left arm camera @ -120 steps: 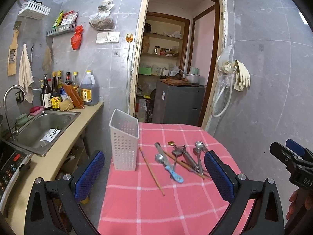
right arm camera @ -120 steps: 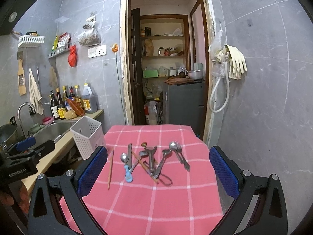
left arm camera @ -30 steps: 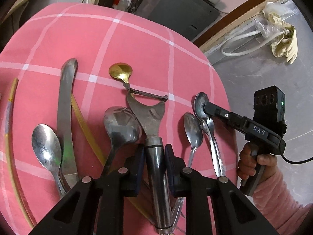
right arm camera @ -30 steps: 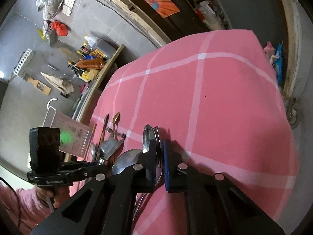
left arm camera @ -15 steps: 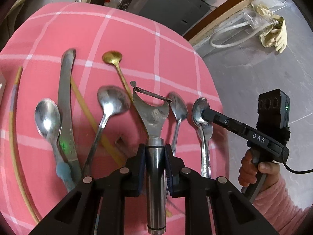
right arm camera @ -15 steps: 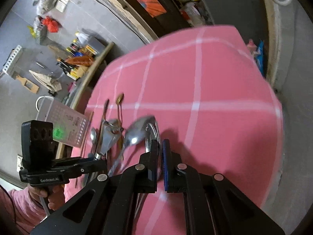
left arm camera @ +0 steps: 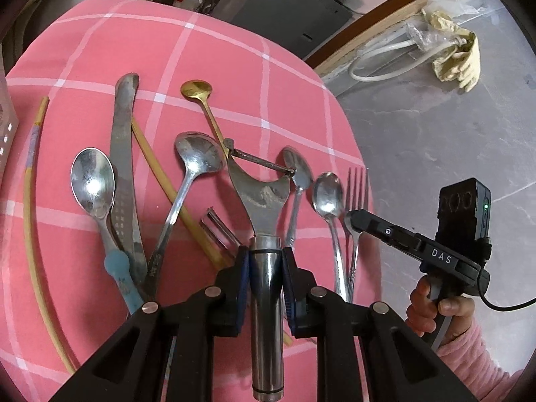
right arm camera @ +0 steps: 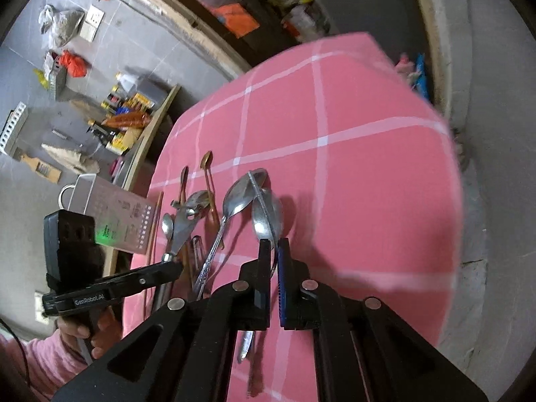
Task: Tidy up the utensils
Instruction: 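Close the right tool on the silver spoon while the left tool grasps the peeler, then carry the spoon and peeler to the white holder and release both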
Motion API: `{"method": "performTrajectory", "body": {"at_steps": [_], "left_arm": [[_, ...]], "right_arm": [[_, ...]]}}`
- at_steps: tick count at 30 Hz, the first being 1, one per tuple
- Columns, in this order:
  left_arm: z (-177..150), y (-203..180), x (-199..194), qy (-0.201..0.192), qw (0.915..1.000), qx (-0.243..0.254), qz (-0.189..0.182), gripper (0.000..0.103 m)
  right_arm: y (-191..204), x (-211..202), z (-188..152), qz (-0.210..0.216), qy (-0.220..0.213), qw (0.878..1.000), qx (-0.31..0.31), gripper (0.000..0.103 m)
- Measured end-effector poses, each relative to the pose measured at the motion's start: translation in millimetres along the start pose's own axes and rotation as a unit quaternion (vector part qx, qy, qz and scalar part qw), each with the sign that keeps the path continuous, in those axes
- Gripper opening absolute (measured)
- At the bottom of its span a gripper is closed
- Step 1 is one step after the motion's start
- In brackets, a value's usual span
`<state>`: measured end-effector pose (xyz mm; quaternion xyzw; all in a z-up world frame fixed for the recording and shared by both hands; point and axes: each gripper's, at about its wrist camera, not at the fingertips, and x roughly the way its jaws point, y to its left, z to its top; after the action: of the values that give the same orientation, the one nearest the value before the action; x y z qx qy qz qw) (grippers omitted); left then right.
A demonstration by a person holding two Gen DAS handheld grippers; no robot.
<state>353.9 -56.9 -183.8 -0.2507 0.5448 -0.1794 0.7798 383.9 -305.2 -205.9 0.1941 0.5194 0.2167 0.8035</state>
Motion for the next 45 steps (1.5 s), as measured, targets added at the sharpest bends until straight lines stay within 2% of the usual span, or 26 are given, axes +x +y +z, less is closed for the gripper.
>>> {"method": "performTrajectory", "body": {"at_steps": [5, 10, 15, 19, 22, 26, 30, 33, 39, 45], "left_arm": [[-7.6, -7.2, -23.2, -0.026, 0.9994, 0.015, -0.015, 0.017], [-4.5, -19.5, -77.1, -0.099, 0.9941, 0.034, -0.028, 0.017], [11.1, -20.6, -156.6, -0.197, 0.9790, 0.051, -0.012, 0.017], [24.6, -2.0, -218.3, -0.272, 0.9608, 0.052, 0.020, 0.017], [38.0, 20.1, -248.7, -0.312, 0.9477, 0.046, 0.047, 0.017], [62.3, 56.2, -269.3, -0.355, 0.9329, 0.022, 0.054, 0.017], [79.4, 86.6, -271.9, -0.376, 0.9247, 0.006, 0.056, 0.017], [84.2, 100.6, -265.2, -0.385, 0.9209, 0.001, 0.060, 0.017], [74.6, 117.5, -249.7, -0.385, 0.9201, -0.005, 0.070, 0.017], [60.7, 122.6, -232.9, -0.378, 0.9235, 0.001, 0.064, 0.017]], "right_arm": [[18.7, -37.3, -8.7, -0.014, -0.063, 0.998, 0.000, 0.003], [67.9, -76.7, -4.4, 0.001, -0.148, 0.989, -0.028, 0.003], [139.2, -88.2, 19.8, 0.056, -0.216, 0.972, -0.076, 0.003], [198.9, -76.8, 39.7, 0.106, -0.259, 0.954, -0.103, 0.003], [240.9, -61.6, 50.6, 0.128, -0.288, 0.942, -0.116, 0.003], [289.4, -30.3, 53.7, 0.139, -0.322, 0.927, -0.131, 0.003], [311.6, -3.1, 46.5, 0.133, -0.329, 0.924, -0.141, 0.003], [316.4, 17.2, 40.8, 0.118, -0.322, 0.927, -0.152, 0.003], [310.5, 46.2, 33.1, 0.103, -0.285, 0.939, -0.161, 0.003], [303.4, 59.1, 25.2, 0.095, -0.254, 0.947, -0.170, 0.003]]}}
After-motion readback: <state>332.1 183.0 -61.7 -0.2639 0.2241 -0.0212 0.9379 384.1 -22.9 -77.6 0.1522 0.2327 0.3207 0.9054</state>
